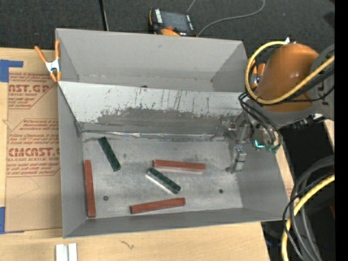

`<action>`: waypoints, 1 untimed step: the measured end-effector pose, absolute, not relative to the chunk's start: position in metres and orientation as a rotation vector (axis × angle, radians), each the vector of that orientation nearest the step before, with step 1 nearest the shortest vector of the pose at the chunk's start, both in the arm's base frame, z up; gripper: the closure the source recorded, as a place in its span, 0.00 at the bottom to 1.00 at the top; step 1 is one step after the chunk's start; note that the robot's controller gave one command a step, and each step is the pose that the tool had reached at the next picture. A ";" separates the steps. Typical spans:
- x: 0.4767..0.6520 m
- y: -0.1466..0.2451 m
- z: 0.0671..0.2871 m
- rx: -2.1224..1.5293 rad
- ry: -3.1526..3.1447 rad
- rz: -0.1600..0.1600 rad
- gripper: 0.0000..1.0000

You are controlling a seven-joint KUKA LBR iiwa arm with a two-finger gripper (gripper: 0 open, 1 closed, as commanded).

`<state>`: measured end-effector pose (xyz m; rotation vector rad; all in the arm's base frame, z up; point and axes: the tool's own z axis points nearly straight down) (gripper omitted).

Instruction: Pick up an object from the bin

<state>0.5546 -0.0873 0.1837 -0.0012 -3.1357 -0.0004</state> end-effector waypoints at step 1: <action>0.559 -0.045 0.065 0.038 -3.136 -0.003 0.00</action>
Offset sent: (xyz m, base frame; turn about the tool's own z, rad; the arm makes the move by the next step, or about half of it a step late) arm 0.0060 0.0397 -0.1137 -0.0230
